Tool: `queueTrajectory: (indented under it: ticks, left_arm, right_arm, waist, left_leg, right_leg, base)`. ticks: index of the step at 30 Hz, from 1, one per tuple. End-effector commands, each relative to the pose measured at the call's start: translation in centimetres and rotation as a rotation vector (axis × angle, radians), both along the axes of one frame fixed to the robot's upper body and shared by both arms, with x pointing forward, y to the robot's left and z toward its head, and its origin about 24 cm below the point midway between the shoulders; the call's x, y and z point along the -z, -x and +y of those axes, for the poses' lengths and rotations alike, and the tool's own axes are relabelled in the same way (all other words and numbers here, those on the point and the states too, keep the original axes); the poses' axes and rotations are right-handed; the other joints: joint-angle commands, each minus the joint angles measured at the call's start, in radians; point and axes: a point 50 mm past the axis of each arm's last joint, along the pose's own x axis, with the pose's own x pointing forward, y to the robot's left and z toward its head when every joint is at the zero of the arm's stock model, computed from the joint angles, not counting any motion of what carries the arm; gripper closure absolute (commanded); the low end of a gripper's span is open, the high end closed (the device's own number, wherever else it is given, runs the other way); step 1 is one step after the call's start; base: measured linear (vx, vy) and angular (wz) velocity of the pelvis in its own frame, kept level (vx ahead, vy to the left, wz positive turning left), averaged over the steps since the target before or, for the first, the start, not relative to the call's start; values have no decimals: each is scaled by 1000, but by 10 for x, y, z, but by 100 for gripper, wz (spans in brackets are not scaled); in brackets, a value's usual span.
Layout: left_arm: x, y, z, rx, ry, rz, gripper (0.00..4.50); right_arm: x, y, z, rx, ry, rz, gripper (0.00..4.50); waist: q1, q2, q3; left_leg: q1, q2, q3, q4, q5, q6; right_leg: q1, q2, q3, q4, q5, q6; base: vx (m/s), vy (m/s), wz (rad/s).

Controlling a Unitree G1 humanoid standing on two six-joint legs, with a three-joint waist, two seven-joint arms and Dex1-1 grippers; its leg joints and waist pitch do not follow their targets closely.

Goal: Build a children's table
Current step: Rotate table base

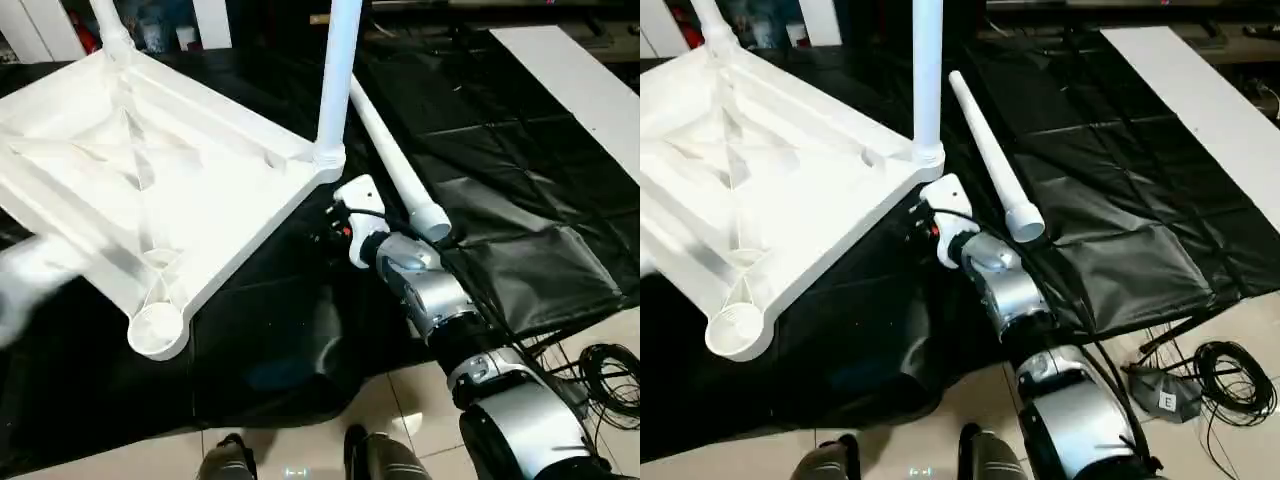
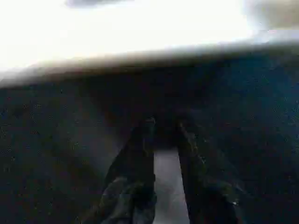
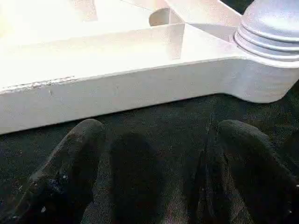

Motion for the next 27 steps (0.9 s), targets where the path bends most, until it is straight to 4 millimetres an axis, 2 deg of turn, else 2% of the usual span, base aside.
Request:
queueTrajectory:
  ticks: [1,5,6,8,9,12,13,15,17,18,20,21,23,24,25,27]
  left_arm:
    - [4,0,-11,43,50,12,353]
    - [6,-8,-43,118,160,-33,353]
    - [6,-9,-44,120,164,-35,353]
    - [4,-15,-59,149,211,-79,353]
    - [4,-15,-61,151,215,-84,353]
    - [4,-23,-73,152,250,-134,353]
    - [6,-28,-80,157,262,-162,353]
    - [6,-35,-92,171,284,-214,353]
    - [6,-43,-99,159,288,-273,353]
    - [5,-53,-106,133,298,-352,353]
    - [5,-58,-109,125,294,-392,353]
    - [4,-63,-111,112,285,-428,351]
    - [3,-66,-113,102,279,-450,351]
    - [-1,-67,-116,109,284,-462,351]
    - [-2,-67,-116,114,289,-461,351]
    - [-6,-65,-121,145,316,-455,351]
  right_arm:
    - [1,-1,-3,6,-1,-2,41]
    - [1,0,-5,9,-3,-10,41]
    - [1,-1,-6,11,-4,-10,41]
    - [-2,-3,-11,61,13,-19,41]
    - [-3,-4,-12,68,16,-20,41]
    - [-7,-7,-20,145,62,-21,41]
    - [-13,-8,-25,153,80,-27,41]
    - [-22,-10,-33,147,80,-23,41]
    - [-31,-13,-42,178,70,-21,41]
    - [-42,-18,-53,225,83,-36,41]
    - [-49,-22,-61,253,84,-39,41]
    - [-55,-26,-67,279,91,-37,23]
    - [-61,-30,-75,319,105,-30,23]
    - [-69,-35,-86,356,128,-11,10]
    - [-71,-36,-87,363,134,-10,1]
    - [-80,-40,-96,395,160,-5,1]
  waist:
    - [-1,33,-83]
    - [0,33,-83]
    - [2,33,-82]
    - [3,33,-83]
    - [4,33,-83]
    - [6,31,-85]
    - [5,37,-89]
    - [9,33,-94]
    - [9,32,-94]
    - [10,27,-98]
    - [12,24,-101]
    - [10,21,-103]
    - [7,18,-102]
    - [4,14,-102]
    - [2,14,-104]
    - [2,12,-100]
  left_leg:
    - [16,-3,15,-54,-130,9]
    - [19,-1,15,-52,-175,1]
    - [17,-1,14,-52,-186,1]
    - [20,-1,15,-50,-196,-4]
    - [21,-2,15,-50,-198,-7]
    - [15,-5,12,-48,-190,-20]
    - [16,-7,12,-47,-185,-23]
    - [18,-7,14,-41,-170,-16]
    - [14,-8,13,-42,-168,-11]
    - [9,-11,13,-39,-148,-5]
    - [7,-13,13,-34,-137,-1]
    - [6,-12,12,-34,-135,0]
    - [1,-15,10,-32,-127,0]
    - [1,-16,12,-31,-122,1]
    - [6,-17,12,-29,-120,3]
    - [4,-17,14,-27,-123,5]
  right_leg:
    - [84,-42,32,-35,-33,-271]
    - [79,-43,34,-38,-112,-256]
    - [79,-44,34,-40,-133,-252]
    - [75,-41,34,-41,-152,-244]
    - [73,-40,35,-42,-157,-242]
    - [78,-36,34,-39,-159,-221]
    - [79,-34,33,-37,-148,-215]
    - [79,-32,33,-35,-106,-213]
    - [82,-31,33,-34,-101,-211]
    - [86,-32,33,-33,-89,-211]
    - [89,-32,33,-32,-85,-213]
    - [90,-33,33,-32,-86,-212]
    - [94,-34,32,-31,-98,-204]
    - [94,-31,32,-31,-98,-202]
    - [91,-29,31,-31,-95,-207]
    - [89,-29,32,-32,-102,-211]
  base:
    - [0,0,0]
    - [0,0,0]
    - [0,0,0]
    - [0,0,0]
    - [0,0,0]
    - [0,0,0]
    - [0,0,0]
    - [0,0,0]
    - [0,0,0]
    - [0,0,0]
    - [0,0,0]
    - [0,0,0]
    - [0,0,0]
    - [0,0,0]
    - [0,0,0]
    - [0,0,0]
